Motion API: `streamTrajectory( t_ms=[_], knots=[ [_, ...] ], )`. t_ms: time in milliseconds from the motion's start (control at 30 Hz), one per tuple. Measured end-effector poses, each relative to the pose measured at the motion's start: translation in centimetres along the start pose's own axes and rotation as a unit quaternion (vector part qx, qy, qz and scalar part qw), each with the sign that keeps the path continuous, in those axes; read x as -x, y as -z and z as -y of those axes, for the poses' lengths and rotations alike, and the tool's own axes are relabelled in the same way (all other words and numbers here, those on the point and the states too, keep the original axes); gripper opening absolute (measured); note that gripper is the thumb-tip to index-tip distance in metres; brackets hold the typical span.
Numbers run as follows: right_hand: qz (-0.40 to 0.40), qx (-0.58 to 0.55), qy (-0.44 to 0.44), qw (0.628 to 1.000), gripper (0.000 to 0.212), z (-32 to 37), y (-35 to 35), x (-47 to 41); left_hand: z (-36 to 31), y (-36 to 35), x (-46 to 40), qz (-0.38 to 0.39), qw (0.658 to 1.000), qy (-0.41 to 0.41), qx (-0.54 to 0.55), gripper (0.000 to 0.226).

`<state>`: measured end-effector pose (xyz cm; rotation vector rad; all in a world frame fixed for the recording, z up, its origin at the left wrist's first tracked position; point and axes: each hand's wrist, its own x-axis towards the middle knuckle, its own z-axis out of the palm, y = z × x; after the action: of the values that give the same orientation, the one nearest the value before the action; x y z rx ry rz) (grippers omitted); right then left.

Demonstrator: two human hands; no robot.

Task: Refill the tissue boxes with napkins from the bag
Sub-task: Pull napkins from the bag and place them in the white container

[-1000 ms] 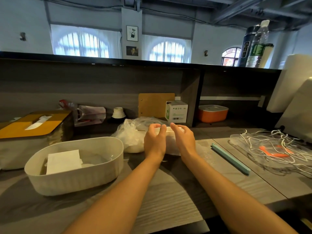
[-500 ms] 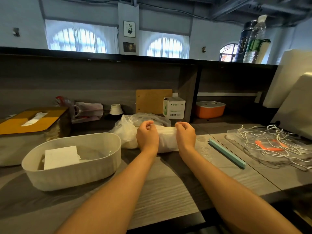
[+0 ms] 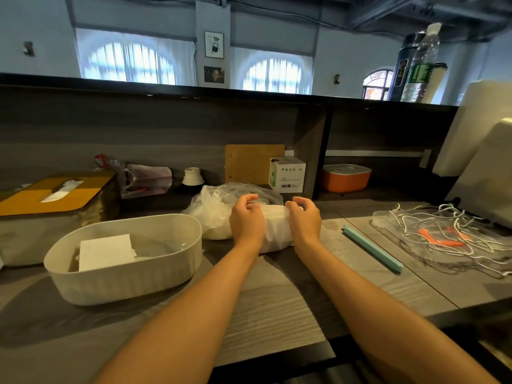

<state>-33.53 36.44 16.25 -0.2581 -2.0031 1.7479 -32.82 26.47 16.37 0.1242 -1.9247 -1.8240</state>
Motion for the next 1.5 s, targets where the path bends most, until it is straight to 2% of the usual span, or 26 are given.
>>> streamTrajectory(
  t_ms=[67, 167, 300, 400, 467, 533, 567, 700, 800, 867, 933, 1033, 1133, 1200, 1267, 1333, 1400, 1500],
  knots=[
    [0.016, 0.006, -0.004, 1.000, 0.012, -0.1, 0.1, -0.1, 0.1, 0.3, -0.2, -0.012, 1.000, 0.017, 0.017, 0.028],
    [0.042, 0.006, -0.005, 0.999, 0.021, 0.0, 0.0, 0.1, 0.3, 0.4, -0.3, 0.027, 0.999, 0.012, 0.030, 0.022],
    [0.012, 0.028, 0.019, 0.999, 0.020, -0.1, 0.1, 0.0, -0.1, 0.9, 0.1, 0.073, 0.987, -0.121, -0.079, 0.024],
    [-0.047, 0.039, 0.028, 0.998, 0.020, -0.3, 0.5, -0.3, -0.5, 1.8, 0.1, 0.185, 0.949, -0.211, -0.145, 0.022],
    [-0.074, 0.037, 0.027, 0.996, 0.023, -0.3, 1.0, -0.5, -0.3, 2.3, -0.1, 0.265, 0.911, -0.230, -0.216, 0.042],
    [-0.068, 0.017, 0.039, 0.997, 0.023, -0.2, 1.4, -0.8, -0.1, 2.6, -0.4, 0.294, 0.884, -0.246, -0.269, 0.058],
    [-0.052, -0.001, 0.046, 0.998, 0.021, -0.1, 1.5, -0.8, -0.1, 2.6, -0.5, 0.284, 0.884, -0.254, -0.271, 0.057],
    [0.032, -0.039, 0.036, 0.998, 0.019, 0.5, 1.3, -0.5, -0.1, 2.6, -0.6, 0.186, 0.937, -0.217, -0.200, 0.042],
    [0.069, 0.008, -0.016, 0.997, 0.018, 0.1, 0.9, -0.4, 0.1, 1.9, -0.5, 0.146, 0.945, -0.193, -0.221, 0.030],
    [0.078, 0.023, -0.026, 0.996, 0.017, 0.0, 0.8, -0.6, 0.4, 1.3, -0.3, 0.142, 0.945, -0.179, -0.233, 0.032],
    [0.082, 0.024, -0.018, 0.996, 0.024, 0.0, 0.7, -0.6, 0.5, 0.8, 0.0, 0.133, 0.954, -0.151, -0.223, 0.035],
    [0.061, 0.033, 0.025, 0.997, 0.040, -0.1, 0.2, -0.4, 0.5, 0.6, -0.3, 0.083, 0.972, -0.109, -0.189, 0.030],
    [0.052, 0.054, 0.074, 0.994, 0.047, 0.2, 0.2, 0.1, 0.6, 0.8, -0.4, 0.064, 0.973, -0.116, -0.191, 0.041],
    [0.080, 0.029, 0.074, 0.994, 0.044, 1.1, 0.6, 0.5, 0.1, 1.2, -0.2, 0.040, 0.973, -0.124, -0.190, 0.044],
    [0.139, 0.000, 0.083, 0.987, 0.037, 2.3, 1.1, 1.0, -1.0, 1.6, -0.1, 0.011, 0.974, -0.130, -0.184, 0.041],
    [0.177, 0.009, 0.150, 0.973, 0.029, 3.3, 1.5, 1.5, -2.2, 2.0, 0.0, -0.008, 0.977, -0.136, -0.163, 0.041],
    [0.189, 0.021, 0.211, 0.959, 0.037, 4.4, 2.1, 2.3, -3.6, 2.3, 0.1, -0.014, 0.981, -0.145, -0.131, 0.044],
    [0.187, 0.018, 0.232, 0.954, 0.041, 5.0, 2.7, 3.3, -5.6, 3.0, 0.6, -0.007, 0.981, -0.153, -0.123, 0.047]
  ],
)
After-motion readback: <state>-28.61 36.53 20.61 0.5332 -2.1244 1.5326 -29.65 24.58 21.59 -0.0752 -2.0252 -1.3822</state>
